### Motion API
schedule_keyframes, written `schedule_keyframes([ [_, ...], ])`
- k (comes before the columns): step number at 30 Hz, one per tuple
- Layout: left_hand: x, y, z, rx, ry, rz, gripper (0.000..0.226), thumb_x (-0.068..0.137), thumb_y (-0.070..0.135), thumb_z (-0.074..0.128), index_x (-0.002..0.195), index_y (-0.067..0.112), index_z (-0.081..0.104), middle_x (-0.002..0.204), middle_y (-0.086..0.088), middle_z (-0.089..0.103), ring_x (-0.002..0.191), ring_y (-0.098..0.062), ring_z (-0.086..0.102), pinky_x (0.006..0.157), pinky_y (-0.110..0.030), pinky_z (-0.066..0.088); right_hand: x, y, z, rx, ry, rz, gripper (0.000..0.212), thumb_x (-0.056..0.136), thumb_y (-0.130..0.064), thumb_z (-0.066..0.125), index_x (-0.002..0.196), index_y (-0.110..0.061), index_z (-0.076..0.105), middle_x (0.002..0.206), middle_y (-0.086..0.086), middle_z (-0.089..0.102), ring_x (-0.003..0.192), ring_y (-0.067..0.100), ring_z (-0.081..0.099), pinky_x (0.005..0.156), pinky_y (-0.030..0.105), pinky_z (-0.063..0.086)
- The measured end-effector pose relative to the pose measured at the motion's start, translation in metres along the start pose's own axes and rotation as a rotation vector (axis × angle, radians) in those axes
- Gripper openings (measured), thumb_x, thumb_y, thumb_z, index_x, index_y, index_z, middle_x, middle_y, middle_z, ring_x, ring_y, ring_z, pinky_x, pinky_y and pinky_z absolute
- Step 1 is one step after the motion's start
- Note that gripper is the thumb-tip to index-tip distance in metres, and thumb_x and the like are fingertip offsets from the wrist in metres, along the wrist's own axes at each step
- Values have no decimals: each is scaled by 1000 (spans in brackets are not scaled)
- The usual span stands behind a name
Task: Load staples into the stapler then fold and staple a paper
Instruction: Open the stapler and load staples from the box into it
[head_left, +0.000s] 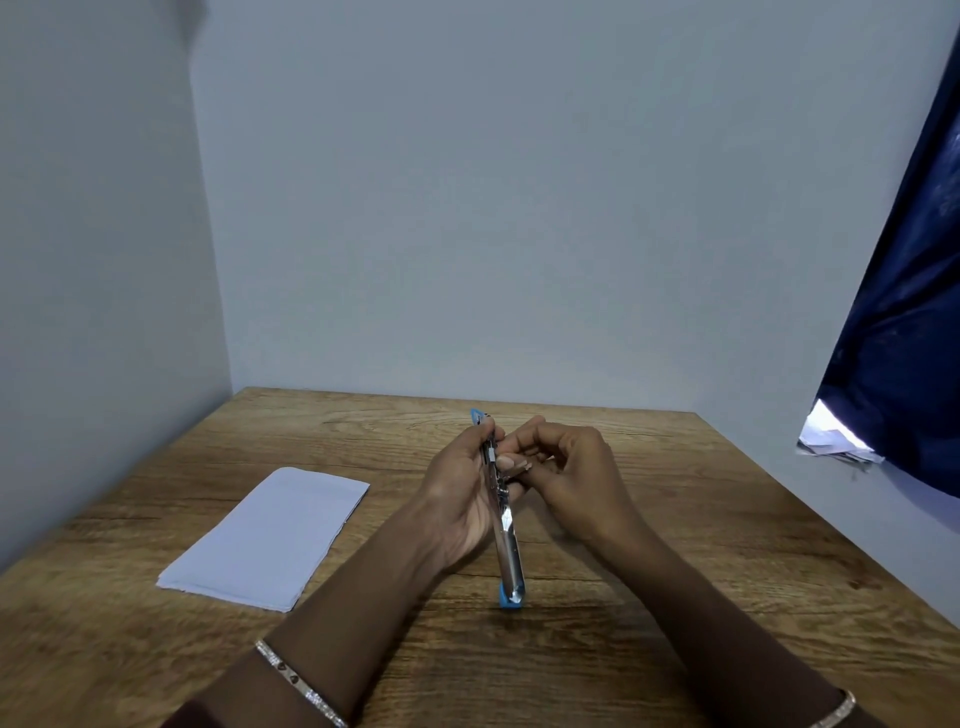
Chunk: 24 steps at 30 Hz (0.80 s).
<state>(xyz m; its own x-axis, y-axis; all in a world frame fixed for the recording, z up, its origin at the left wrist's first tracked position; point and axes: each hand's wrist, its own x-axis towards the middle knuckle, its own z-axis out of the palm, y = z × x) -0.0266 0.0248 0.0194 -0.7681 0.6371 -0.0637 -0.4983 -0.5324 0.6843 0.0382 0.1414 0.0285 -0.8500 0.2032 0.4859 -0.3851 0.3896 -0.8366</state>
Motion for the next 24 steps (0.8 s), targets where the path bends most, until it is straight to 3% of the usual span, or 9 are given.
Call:
schedule_keyframes([
  [4,0,0,2,-68,22,-3,28,107,25,43,104,-1,54,135,-28,55,123,-38,46,110,-41,32,1,-1,-1,-19,-2,-28,9,82,1,80,91,1,77,84,17,76,69,13,70,64,20,56],
  [6,1,-2,1,-97,32,-25,47,108,26,40,125,-16,51,142,-31,48,136,-40,48,117,-45,39,1,-2,-2,-19,-16,-34,13,82,0,80,94,-4,79,86,17,77,75,17,71,70,24,59],
  [7,0,-1,2,-111,34,-31,51,109,26,40,134,-18,47,140,-30,48,137,-40,49,109,-48,49,2,-2,-3,-14,-23,-37,16,82,0,80,96,-6,79,87,16,78,76,20,72,72,25,60],
  [9,-6,3,6,-147,40,-35,50,108,24,42,141,-14,42,126,-27,53,120,-35,56,86,-45,64,3,-2,-5,-12,-38,-39,19,83,1,79,101,-7,80,89,11,79,81,27,75,74,23,59],
  [12,-7,4,6,-156,53,-73,33,108,24,44,118,-6,54,101,-26,68,101,-26,60,101,-37,51,4,-1,-7,-63,-58,-62,23,84,1,77,105,-6,81,92,5,79,87,23,76,80,27,59],
  [15,-6,5,5,-165,78,-105,25,106,26,46,90,7,51,74,-8,50,70,-16,48,83,-32,41,3,-2,-8,-140,-72,-97,23,84,1,77,104,-9,82,90,3,79,88,12,75,82,28,59],
  [18,-7,5,5,-179,84,-135,29,106,29,46,88,7,50,72,-7,46,69,-17,46,81,-32,42,3,-3,-10,-150,-78,-111,23,82,1,78,99,-13,83,85,-2,79,84,8,74,74,21,56],
  [21,-8,6,5,-246,50,-149,36,107,32,45,87,3,52,86,-17,59,88,-22,56,113,-34,37,5,-1,-11,-76,-93,-60,21,81,2,79,97,-11,84,82,-3,79,79,8,75,73,20,55],
  [24,-9,6,7,-244,-9,-122,47,108,34,41,98,-9,56,90,-28,73,83,-24,71,95,-38,58,4,-4,-14,72,-89,46,15,89,-4,75,100,-9,82,83,3,81,72,7,74,67,19,56],
])
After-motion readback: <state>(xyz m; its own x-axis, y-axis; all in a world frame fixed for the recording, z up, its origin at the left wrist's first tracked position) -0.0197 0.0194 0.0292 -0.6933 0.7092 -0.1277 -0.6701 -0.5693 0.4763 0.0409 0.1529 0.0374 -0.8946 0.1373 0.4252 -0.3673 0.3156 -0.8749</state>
